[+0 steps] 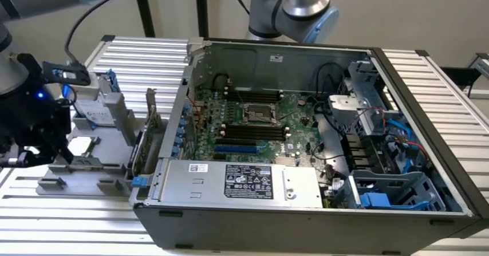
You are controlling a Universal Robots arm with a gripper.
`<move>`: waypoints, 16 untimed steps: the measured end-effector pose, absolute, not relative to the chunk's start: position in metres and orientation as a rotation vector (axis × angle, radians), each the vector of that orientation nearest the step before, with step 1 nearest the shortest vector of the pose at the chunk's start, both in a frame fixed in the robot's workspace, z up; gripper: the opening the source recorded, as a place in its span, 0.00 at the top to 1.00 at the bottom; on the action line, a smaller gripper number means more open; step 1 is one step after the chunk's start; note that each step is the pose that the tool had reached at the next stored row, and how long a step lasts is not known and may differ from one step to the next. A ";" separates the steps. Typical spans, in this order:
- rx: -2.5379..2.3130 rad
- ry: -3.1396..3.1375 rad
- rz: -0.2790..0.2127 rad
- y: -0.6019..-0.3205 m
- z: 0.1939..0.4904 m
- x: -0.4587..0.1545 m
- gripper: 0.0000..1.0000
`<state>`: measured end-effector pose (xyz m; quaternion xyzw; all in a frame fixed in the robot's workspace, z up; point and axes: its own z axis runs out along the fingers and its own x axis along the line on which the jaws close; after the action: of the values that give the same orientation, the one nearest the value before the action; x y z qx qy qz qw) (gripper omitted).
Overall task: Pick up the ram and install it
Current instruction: 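Pick up the ram and move it above insertion slot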
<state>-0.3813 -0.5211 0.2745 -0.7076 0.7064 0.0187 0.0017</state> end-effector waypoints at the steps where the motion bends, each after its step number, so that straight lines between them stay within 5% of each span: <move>1: -2.221 2.216 0.059 -0.521 0.279 -0.381 0.86; 16: -2.252 2.179 0.069 -0.521 0.347 -0.352 0.86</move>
<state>-0.3518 -0.5211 0.3469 -0.7184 0.6952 0.0219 0.0036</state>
